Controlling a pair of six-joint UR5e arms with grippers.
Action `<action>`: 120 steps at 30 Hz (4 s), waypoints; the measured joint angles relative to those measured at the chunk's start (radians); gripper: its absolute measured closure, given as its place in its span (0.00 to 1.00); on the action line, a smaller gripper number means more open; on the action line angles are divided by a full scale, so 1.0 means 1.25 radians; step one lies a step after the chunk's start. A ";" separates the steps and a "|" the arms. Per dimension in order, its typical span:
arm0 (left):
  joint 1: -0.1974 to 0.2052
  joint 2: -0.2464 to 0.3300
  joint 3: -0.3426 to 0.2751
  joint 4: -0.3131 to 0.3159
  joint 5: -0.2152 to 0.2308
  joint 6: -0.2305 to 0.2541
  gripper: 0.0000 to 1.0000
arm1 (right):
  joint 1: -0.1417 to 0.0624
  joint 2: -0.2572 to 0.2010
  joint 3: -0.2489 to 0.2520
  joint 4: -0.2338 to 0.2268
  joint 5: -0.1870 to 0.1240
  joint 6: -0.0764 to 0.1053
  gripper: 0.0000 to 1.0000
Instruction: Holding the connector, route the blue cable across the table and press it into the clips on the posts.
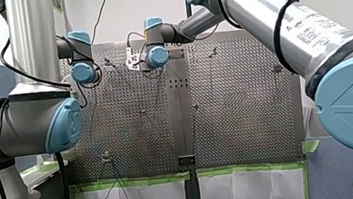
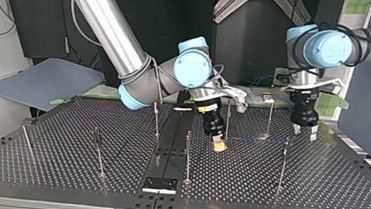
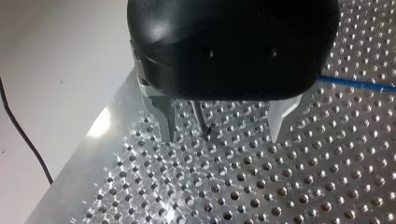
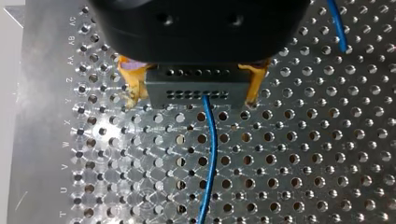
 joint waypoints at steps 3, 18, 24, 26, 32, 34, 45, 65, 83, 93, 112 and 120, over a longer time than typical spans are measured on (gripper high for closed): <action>-0.004 0.022 -0.009 -0.004 0.000 -0.001 0.02 | -0.001 0.000 0.000 0.001 0.000 -0.001 1.00; -0.045 0.111 -0.040 -0.011 0.028 -0.007 0.02 | -0.003 0.002 0.000 0.003 0.000 -0.001 1.00; -0.062 0.118 -0.042 -0.035 0.027 0.012 0.02 | -0.007 0.003 0.000 0.003 0.000 0.000 1.00; -0.070 0.120 -0.042 -0.043 0.026 0.022 0.02 | -0.007 0.003 0.000 0.003 0.000 0.000 1.00; -0.086 0.124 -0.042 -0.059 0.025 0.060 0.02 | -0.011 0.003 0.000 0.003 0.000 0.000 1.00; -0.089 0.124 -0.042 -0.056 0.027 0.073 0.02 | -0.013 0.003 0.000 0.003 0.000 0.000 1.00; -0.119 0.109 -0.033 0.004 0.027 0.154 0.02 | -0.021 0.004 0.000 0.005 0.000 0.000 1.00; -0.163 0.020 0.018 0.079 -0.035 0.305 0.02 | -0.023 0.010 0.001 0.006 0.000 -0.002 1.00; -0.206 -0.061 0.098 0.098 -0.103 0.358 0.02 | -0.027 0.012 0.001 0.007 0.000 -0.002 1.00; -0.211 -0.098 0.129 0.103 -0.120 0.356 0.02 | -0.031 0.014 0.001 0.008 0.000 -0.002 1.00; -0.210 -0.099 0.129 0.084 -0.123 0.334 1.00 | -0.031 0.017 0.004 0.010 0.000 -0.004 1.00; -0.213 -0.099 0.124 0.039 -0.124 0.337 1.00 | -0.033 0.017 0.021 0.009 0.001 -0.004 1.00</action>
